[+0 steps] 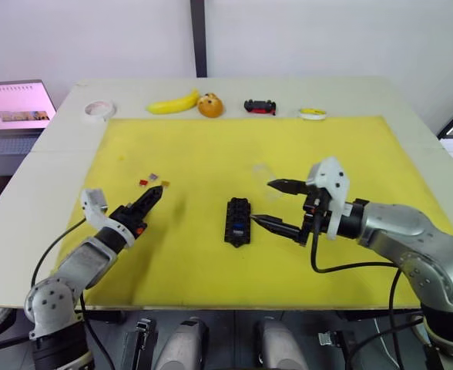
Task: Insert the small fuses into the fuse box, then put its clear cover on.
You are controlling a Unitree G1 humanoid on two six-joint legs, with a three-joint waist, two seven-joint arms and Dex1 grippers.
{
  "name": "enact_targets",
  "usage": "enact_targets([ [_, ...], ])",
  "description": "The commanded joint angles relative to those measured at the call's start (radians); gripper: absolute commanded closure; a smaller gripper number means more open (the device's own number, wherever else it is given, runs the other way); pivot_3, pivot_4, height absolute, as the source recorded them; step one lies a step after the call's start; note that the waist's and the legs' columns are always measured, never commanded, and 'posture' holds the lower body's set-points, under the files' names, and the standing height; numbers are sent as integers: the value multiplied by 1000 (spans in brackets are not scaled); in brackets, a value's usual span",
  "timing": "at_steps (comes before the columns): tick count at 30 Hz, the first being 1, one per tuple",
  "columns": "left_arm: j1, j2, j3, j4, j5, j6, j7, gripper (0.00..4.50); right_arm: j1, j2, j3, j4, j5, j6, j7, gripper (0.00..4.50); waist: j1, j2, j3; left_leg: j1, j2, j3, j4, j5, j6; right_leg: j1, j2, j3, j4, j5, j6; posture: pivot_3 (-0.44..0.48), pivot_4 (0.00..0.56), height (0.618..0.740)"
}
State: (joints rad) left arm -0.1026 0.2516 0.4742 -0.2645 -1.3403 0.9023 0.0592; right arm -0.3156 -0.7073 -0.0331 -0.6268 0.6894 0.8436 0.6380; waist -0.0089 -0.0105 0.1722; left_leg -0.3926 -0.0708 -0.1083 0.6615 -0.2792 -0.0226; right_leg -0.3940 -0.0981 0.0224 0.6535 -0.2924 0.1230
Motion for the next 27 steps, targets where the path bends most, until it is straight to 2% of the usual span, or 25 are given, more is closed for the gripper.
enact_targets([
  [1, -12, 11, -9, 34, 19, -37, -36, 0, -16, 11, 1, -37, -5, -15, -19, 19, 0, 0, 0, 0, 0, 0, 0, 0, 0, 0, 0, 0, 0, 0, 0, 0, 150, 740],
  [14, -127, -7, -34, 203, 81, -82, -57, 0, -28, 11, 22, -53, -12, 6, -72, 19, 3, 0, 0, 0, 0, 0, 0, 0, 0, 0, 0, 0, 0, 0, 0, 0, 150, 740],
  [27, -110, 4, -32, 218, 78, -38, -40, 0, -10, 12, 8, -60, -15, 9, -99, 19, 5, 1, 0, 0, 0, 0, 0, 0, 0, 0, 0, 0, 0, 0, 0, 0, 150, 740],
])
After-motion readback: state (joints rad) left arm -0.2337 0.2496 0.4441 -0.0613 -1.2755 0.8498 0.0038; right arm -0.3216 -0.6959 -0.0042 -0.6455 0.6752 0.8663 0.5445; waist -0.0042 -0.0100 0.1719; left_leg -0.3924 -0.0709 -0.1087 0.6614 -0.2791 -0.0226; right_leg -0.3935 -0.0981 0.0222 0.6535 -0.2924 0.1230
